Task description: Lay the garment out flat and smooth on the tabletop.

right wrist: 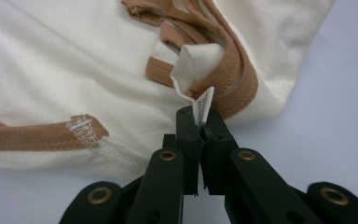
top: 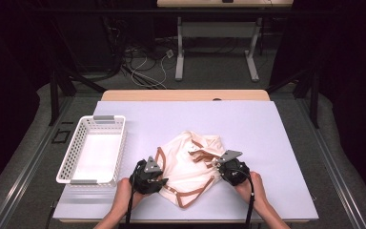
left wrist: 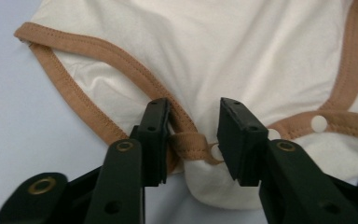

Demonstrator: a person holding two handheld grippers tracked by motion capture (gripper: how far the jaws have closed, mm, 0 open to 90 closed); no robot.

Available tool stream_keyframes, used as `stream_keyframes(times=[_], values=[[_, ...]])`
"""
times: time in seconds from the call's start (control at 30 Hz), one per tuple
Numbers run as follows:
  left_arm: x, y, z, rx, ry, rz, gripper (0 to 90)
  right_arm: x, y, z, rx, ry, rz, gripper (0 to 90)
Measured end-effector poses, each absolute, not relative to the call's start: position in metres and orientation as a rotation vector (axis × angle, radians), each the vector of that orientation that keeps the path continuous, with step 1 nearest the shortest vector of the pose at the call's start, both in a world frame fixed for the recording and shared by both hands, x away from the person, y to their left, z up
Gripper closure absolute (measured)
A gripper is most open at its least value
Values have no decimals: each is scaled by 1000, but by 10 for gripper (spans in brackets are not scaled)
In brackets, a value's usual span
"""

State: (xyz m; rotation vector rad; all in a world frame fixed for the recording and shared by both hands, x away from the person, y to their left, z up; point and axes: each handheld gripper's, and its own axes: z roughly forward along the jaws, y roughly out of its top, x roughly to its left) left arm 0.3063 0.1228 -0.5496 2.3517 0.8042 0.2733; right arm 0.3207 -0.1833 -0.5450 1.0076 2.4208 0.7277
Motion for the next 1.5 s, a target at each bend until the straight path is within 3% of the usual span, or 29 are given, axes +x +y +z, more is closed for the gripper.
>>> stream_keyframes(times=[0.1,0.27,0.87,1.0,1.13,1.23,1.5], values=[[305,122,-550,2352,796,244,737,320,-186,-543,1008,2410,725,874],[301,122,-548,2344,819,219,765,320,-192,-539,1039,2382,713,875],[297,120,-546,2355,832,218,695,328,-217,-537,1183,2297,654,802],[299,121,-545,2363,837,230,617,327,-218,-531,1159,2268,725,684],[301,121,-544,2352,859,252,458,322,-207,-527,1091,2303,804,522],[302,124,-541,2323,871,272,370,322,-197,-533,1054,2337,778,472],[304,128,-539,2288,900,309,296,332,-202,-544,1069,2288,669,665]])
